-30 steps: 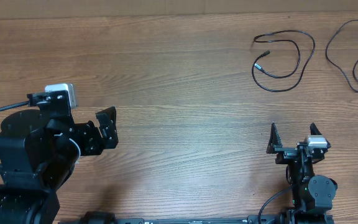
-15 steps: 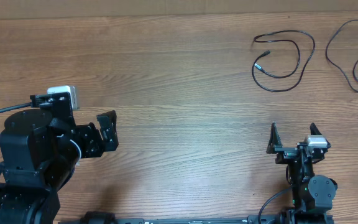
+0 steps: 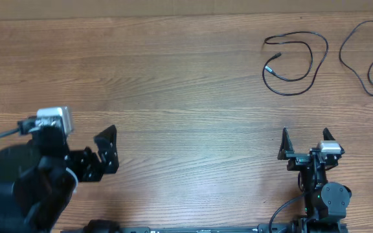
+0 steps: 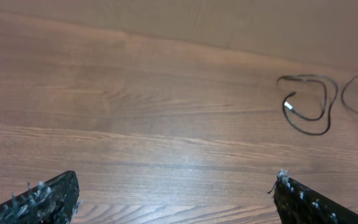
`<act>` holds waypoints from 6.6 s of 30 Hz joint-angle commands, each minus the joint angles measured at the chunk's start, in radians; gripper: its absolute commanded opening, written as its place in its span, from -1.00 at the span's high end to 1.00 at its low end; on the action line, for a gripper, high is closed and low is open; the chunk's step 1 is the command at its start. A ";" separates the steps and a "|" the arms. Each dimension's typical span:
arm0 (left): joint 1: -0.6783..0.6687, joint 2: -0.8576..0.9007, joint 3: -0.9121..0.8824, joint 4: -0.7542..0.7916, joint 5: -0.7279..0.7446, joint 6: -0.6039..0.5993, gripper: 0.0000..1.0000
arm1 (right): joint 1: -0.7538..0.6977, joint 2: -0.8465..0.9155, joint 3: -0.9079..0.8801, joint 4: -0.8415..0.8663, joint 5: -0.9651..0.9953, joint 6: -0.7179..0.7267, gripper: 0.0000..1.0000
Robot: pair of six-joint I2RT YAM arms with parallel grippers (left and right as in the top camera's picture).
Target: Untangle cables
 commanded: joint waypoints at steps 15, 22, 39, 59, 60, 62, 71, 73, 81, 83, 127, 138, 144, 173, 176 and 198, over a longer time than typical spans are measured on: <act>-0.002 -0.361 0.010 -0.090 -0.014 0.019 -0.99 | -0.003 -0.012 -0.010 0.005 0.010 -0.002 -1.00; -0.002 -0.513 0.010 -0.243 -0.014 0.019 -0.99 | -0.003 -0.012 -0.011 0.005 0.010 -0.002 -1.00; -0.001 -0.785 0.034 -0.405 -0.018 0.019 -0.99 | -0.003 -0.012 -0.011 0.005 0.010 -0.002 -1.00; -0.001 -0.785 0.037 -0.431 0.069 -0.015 -0.99 | -0.003 -0.012 -0.010 0.005 0.010 -0.002 -1.00; -0.001 -0.785 0.037 -0.435 0.068 -0.015 -0.99 | -0.003 -0.012 -0.011 0.005 0.010 -0.002 -1.00; -0.001 -0.785 0.038 -0.396 0.069 -0.045 -0.99 | -0.003 -0.012 -0.010 0.005 0.010 -0.002 -1.00; -0.001 -0.785 0.006 -0.277 -0.081 -0.034 -0.99 | -0.003 -0.012 -0.010 0.005 0.010 -0.002 -1.00; -0.001 -0.785 -0.045 -0.208 -0.118 -0.034 -0.99 | -0.003 -0.012 -0.010 0.005 0.010 -0.002 -1.00; -0.001 -0.785 -0.422 0.220 -0.125 -0.033 -0.99 | -0.003 -0.012 -0.011 0.005 0.010 -0.002 -1.00; -0.001 -0.784 -0.524 0.326 -0.124 -0.034 -0.99 | -0.003 -0.012 -0.010 0.005 0.010 -0.002 -1.00; -0.001 -0.784 -1.459 1.256 -0.149 0.171 -0.99 | -0.003 -0.012 -0.011 0.005 0.010 -0.002 -1.00; -0.001 -0.777 -1.458 1.156 -0.140 0.177 -0.99 | -0.003 -0.012 -0.011 0.005 0.010 -0.002 -1.00; -0.016 -0.780 -1.458 1.156 -0.140 0.177 -0.99 | -0.003 -0.012 -0.010 0.005 0.010 -0.002 -1.00; 0.113 -0.782 -1.458 1.156 -0.140 0.177 -0.99 | -0.003 -0.012 -0.010 0.005 0.010 -0.002 -1.00; 0.113 -0.782 -1.458 1.156 -0.140 0.177 -0.99 | -0.003 -0.012 -0.011 0.005 0.010 -0.002 -1.00; 0.113 -0.782 -1.458 1.156 -0.140 0.177 -0.99 | -0.003 -0.012 -0.010 0.005 0.010 -0.002 -1.00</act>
